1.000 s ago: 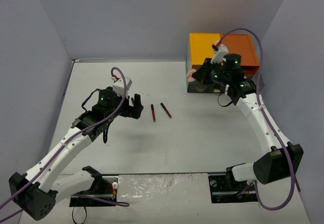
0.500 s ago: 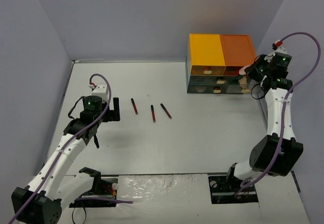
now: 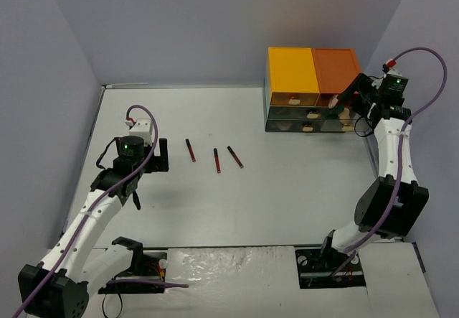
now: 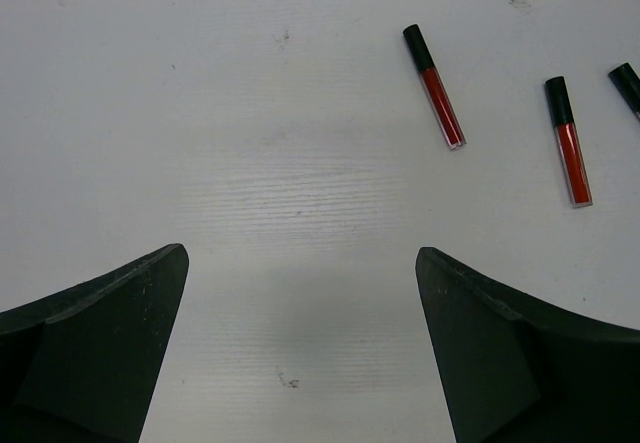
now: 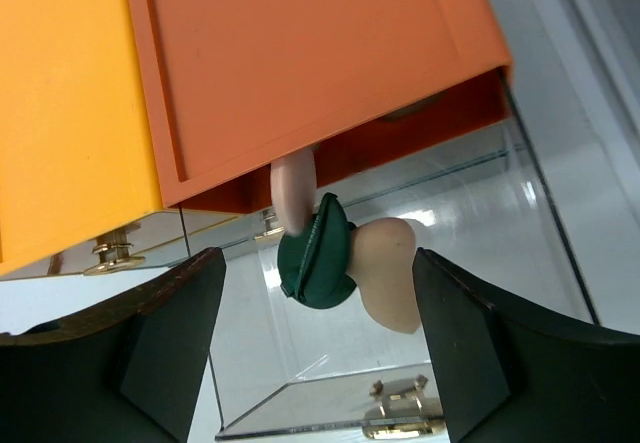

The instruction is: Organize the makeup

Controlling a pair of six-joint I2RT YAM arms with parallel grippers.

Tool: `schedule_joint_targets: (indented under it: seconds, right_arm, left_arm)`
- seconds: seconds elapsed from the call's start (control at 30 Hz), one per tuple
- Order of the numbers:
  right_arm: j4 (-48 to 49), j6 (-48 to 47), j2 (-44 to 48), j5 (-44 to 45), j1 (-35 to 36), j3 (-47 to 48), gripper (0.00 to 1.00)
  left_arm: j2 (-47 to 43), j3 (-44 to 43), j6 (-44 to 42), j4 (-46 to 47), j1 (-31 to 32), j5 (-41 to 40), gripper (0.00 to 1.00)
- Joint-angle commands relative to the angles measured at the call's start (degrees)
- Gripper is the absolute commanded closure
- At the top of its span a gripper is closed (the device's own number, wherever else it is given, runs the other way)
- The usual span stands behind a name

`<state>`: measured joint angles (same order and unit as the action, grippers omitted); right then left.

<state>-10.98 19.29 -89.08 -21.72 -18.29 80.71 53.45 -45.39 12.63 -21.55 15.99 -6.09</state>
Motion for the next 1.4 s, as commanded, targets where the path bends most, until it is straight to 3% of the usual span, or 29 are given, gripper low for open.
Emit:
schedule_joint_targets:
  seconds: [0.0,0.13,0.27,0.53,0.77,1.37]
  right_arm:
    - [1.93,-0.38,9.26,8.57,-0.87,-0.30,0.27]
    - [1.40,1.36,15.08,17.50,-1.04,-6.42,0.30]
    - [0.84,4.34,19.57,25.58,-0.48,-11.49,0.48]
    - [0.68,7.73,20.07,20.92,0.78,-18.72,0.59]
    - [5.06,7.81,16.44,13.86,1.24,-20.73,0.60]
    - [15.89,5.30,0.48,5.31,2.00,-6.56,0.50]
  left_arm:
    - [-0.19,-2.16,-0.91,3.67,-0.43,-0.77,0.03]
    - [0.14,-2.16,-0.86,3.87,-0.43,-0.42,0.03]
    - [0.69,-2.16,-0.86,3.88,-0.34,-0.36,0.03]
    - [0.56,-2.10,-0.86,3.64,-0.17,-0.75,0.03]
    - [0.10,-2.20,-0.86,3.67,0.10,-0.84,0.03]
    - [0.07,-2.42,-1.21,3.63,-0.07,-0.76,0.03]
